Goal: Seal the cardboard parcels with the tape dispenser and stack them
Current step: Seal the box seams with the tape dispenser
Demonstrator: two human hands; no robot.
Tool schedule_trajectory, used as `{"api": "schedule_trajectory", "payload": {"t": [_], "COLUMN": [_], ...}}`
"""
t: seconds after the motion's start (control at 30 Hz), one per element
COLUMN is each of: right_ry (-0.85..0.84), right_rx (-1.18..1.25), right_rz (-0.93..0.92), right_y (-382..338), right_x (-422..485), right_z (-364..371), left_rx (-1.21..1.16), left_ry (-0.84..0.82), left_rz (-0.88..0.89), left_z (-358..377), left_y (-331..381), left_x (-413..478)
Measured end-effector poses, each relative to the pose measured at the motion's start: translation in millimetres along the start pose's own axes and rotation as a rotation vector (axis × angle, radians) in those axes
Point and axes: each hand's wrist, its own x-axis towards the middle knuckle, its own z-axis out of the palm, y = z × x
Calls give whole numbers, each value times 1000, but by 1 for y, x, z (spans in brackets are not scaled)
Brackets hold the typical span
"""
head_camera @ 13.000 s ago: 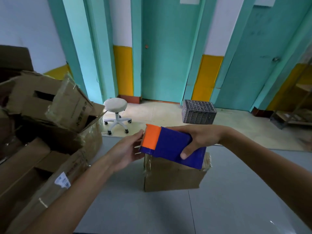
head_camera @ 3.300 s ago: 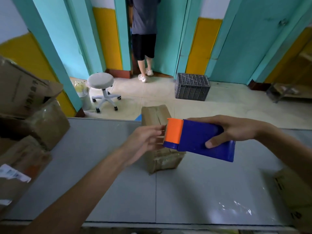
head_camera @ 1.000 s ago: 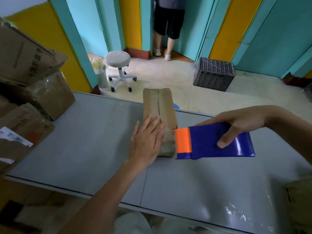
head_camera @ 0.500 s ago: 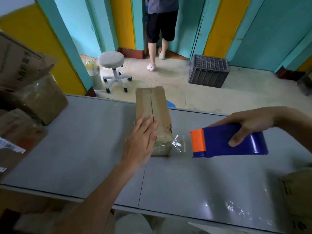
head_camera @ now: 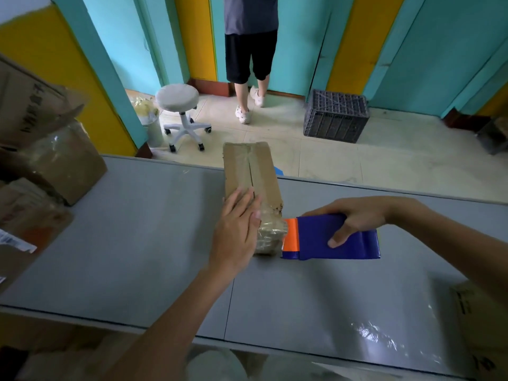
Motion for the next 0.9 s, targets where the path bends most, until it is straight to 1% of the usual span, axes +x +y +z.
{"api": "schedule_trajectory", "payload": {"t": [0.13, 0.3, 0.43, 0.53, 0.57, 0.67, 0.7, 0.73, 0.77, 0.8, 0.83, 0.9], "right_ry": [60, 91, 165, 167, 163, 188, 211, 231, 257, 291, 331, 405], "right_rx": [-110, -226, -494, -411, -373, -300, -288, -285, -285, -278, -261, -214], "right_rz": [25, 52, 111, 125, 128, 148, 156, 163, 171, 177, 179, 169], "right_y": [-7, -13, -13, -2, 1, 10, 12, 14, 16, 18, 20, 24], "right_x": [0, 0, 26, 41, 40, 37, 35, 32, 28, 23, 18, 10], "right_z": [1, -5, 19, 28, 25, 14, 10, 5, 1, -2, -4, -8], "left_rx": [-20, 12, -15, -1, 20, 124, 100, 21, -60, -70, 16, 271], "left_ry": [10, -20, -32, -60, -98, -287, -357, -408, -432, -445, -447, -424], "left_rz": [14, 45, 55, 63, 60, 48, 28, -10, -45, -53, -25, 127], "left_z": [1, -1, -1, -4, -6, -16, -21, -26, -33, -41, -46, -50], "left_y": [0, -1, -6, -8, -6, 1, 1, 1, 0, 1, 1, 7], "left_x": [2, 3, 2, 5, 7, 7, 8, 11, 14, 18, 21, 26]}}
